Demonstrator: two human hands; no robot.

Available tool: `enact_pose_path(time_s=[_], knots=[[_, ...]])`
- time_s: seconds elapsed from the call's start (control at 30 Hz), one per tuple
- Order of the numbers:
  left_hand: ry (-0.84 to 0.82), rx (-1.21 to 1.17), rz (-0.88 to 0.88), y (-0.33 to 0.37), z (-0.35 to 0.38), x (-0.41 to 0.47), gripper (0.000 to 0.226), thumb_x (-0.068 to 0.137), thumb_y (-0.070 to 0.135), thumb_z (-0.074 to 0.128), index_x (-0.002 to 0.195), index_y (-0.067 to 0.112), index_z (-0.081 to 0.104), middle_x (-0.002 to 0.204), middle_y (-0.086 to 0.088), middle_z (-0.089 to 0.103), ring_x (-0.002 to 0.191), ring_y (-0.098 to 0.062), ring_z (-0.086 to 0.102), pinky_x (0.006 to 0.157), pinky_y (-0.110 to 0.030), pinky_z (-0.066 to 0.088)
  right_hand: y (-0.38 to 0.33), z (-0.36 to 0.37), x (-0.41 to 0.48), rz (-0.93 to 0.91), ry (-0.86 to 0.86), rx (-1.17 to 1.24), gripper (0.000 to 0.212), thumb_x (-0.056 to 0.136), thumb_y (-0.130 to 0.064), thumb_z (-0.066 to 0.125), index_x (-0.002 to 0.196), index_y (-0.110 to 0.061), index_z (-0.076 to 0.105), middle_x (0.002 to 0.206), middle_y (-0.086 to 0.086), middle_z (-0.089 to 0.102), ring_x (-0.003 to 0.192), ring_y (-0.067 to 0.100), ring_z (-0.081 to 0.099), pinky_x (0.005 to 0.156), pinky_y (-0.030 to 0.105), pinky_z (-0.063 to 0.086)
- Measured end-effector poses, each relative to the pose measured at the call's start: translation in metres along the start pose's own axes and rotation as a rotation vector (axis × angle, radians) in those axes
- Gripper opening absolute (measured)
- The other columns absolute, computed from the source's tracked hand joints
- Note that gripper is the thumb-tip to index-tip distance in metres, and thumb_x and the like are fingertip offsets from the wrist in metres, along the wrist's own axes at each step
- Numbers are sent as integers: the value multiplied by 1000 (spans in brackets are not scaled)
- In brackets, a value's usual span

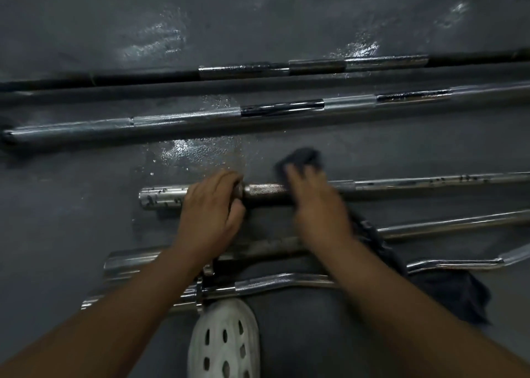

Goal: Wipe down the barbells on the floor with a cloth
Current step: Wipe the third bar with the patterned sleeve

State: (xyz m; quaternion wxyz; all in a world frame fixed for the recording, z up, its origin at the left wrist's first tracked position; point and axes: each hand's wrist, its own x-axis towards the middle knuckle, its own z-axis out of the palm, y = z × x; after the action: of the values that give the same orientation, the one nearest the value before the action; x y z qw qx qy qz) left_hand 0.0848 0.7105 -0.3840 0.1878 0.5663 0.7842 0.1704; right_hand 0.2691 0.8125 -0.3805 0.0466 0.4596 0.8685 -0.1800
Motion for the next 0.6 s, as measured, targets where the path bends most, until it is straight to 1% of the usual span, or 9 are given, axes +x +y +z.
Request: enact_pose_path(time_s=[0.07, 0.1, 0.2, 0.3, 0.37, 0.4, 0.47, 0.5, 0.6], knots=[[47, 24, -28, 2, 6, 4, 34, 93, 35, 42, 120, 19, 57, 118, 1, 58, 106, -21, 53, 92, -38, 37, 22, -3, -5, 304, 91, -9, 76, 81, -1, 59, 150, -17, 32, 142, 18, 38, 128, 41, 40, 99, 47, 45], [48, 59, -45, 5, 11, 6, 35, 96, 38, 40, 120, 20, 57, 117, 1, 58, 106, -22, 53, 91, -38, 35, 13, -1, -9, 325, 71, -5, 77, 80, -3, 60, 150, -18, 32, 144, 16, 37, 132, 40, 35, 103, 46, 44], [-1, 152, -56, 8, 21, 11, 49, 100, 48, 27, 134, 22, 51, 127, 0, 61, 115, -22, 55, 95, -40, 32, -44, 12, -16, -5, -4, 124, 71, 81, -7, 53, 149, -21, 35, 148, 7, 38, 145, 35, 20, 107, 44, 41], [-73, 91, -72, -1, 12, 37, 56, 102, 51, 20, 144, 21, 41, 133, -5, 59, 122, -26, 53, 100, -44, 37, -48, -4, -3, -129, -87, 209, 72, 83, -4, 50, 150, -25, 34, 151, 3, 36, 147, 30, 19, 107, 44, 42], [-77, 3, -105, -9, 1, 67, 54, 102, 50, 23, 141, 19, 44, 130, -10, 58, 120, -31, 53, 100, -46, 41, -10, -16, 7, -40, -64, 96, 73, 83, -1, 51, 150, -23, 35, 149, 10, 37, 140, 33, 30, 105, 46, 43], [-45, -15, -117, -10, 0, 75, 53, 102, 49, 24, 137, 17, 48, 127, -10, 59, 116, -32, 53, 97, -45, 42, 14, -20, 10, 96, -9, 64, 72, 83, 1, 51, 150, -21, 36, 147, 13, 38, 135, 36, 35, 103, 47, 43], [50, 43, -129, -6, 5, 66, 49, 100, 46, 28, 129, 15, 53, 122, -10, 59, 111, -31, 53, 98, -44, 38, 38, -23, 9, 375, 77, 81, 75, 83, 1, 53, 152, -19, 31, 146, 17, 36, 132, 39, 35, 104, 47, 40], [74, 105, -106, -2, 14, 53, 48, 99, 45, 31, 129, 15, 53, 124, -9, 57, 113, -31, 51, 102, -44, 34, 31, -21, 7, 422, 79, 100, 78, 82, 1, 54, 153, -18, 28, 149, 18, 32, 135, 40, 31, 108, 46, 36], [12, 130, -94, 5, 15, 51, 52, 95, 49, 29, 132, 20, 52, 130, -7, 56, 119, -28, 49, 106, -43, 26, -28, -5, 9, 167, -4, 240, 85, 80, 1, 56, 155, -20, 21, 156, 14, 22, 141, 38, 22, 114, 42, 28]])
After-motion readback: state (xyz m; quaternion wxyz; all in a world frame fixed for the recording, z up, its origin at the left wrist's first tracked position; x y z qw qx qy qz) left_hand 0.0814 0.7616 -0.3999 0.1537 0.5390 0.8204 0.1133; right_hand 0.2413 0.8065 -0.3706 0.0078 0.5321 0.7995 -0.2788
